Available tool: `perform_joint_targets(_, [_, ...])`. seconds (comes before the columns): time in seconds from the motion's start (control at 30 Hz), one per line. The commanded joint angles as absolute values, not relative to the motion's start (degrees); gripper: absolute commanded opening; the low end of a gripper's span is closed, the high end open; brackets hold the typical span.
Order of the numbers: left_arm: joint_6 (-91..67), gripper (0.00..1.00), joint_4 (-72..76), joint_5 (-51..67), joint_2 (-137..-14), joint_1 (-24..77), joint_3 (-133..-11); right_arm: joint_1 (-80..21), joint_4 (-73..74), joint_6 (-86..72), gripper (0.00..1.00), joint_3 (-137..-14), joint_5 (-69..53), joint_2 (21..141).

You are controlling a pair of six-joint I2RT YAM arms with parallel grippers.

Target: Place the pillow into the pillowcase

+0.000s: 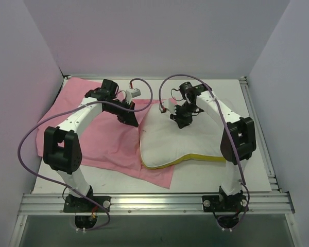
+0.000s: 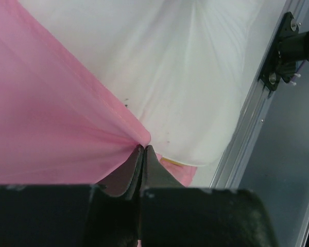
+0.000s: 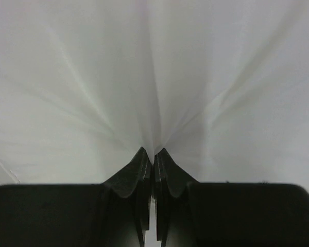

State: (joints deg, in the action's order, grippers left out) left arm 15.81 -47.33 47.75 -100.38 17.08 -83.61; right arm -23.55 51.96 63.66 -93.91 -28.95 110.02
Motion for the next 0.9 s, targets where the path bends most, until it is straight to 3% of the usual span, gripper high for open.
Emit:
perform_joint_targets(0.0, [20.8, 0.0, -54.0, 53.0, -99.2, 16.9, -88.0, -23.0, 43.5, 48.4, 0.0, -94.2, -26.6, 110.7])
perform_joint_targets(0.17, [22.4, 0.0, -58.6, 52.1, -102.6, 16.9, -94.0, -21.4, 36.6, 24.8, 0.0, -96.6, -28.5, 112.9])
perform_joint_targets(0.37, [16.4, 0.3, -52.2, 41.7, -102.8, 15.6, -92.6, -21.3, 31.6, 9.3, 0.0, -96.5, -27.6, 114.8])
perform_joint_targets(0.5, [13.2, 0.57, -45.6, 37.5, -96.3, 14.1, -84.4, -21.1, 28.8, 1.2, 0.0, -94.6, -28.0, 115.5])
perform_joint_targets(0.57, [13.2, 0.63, -45.1, 34.1, -94.3, 14.3, -81.5, -21.2, 27.7, 0.0, 0.0, -93.9, -29.3, 115.3])
perform_joint_targets(0.87, [12.0, 0.65, -37.3, 21.6, -92.5, 18.5, -67.9, -21.0, 26.9, -0.4, 0.0, -91.6, -29.2, 114.4])
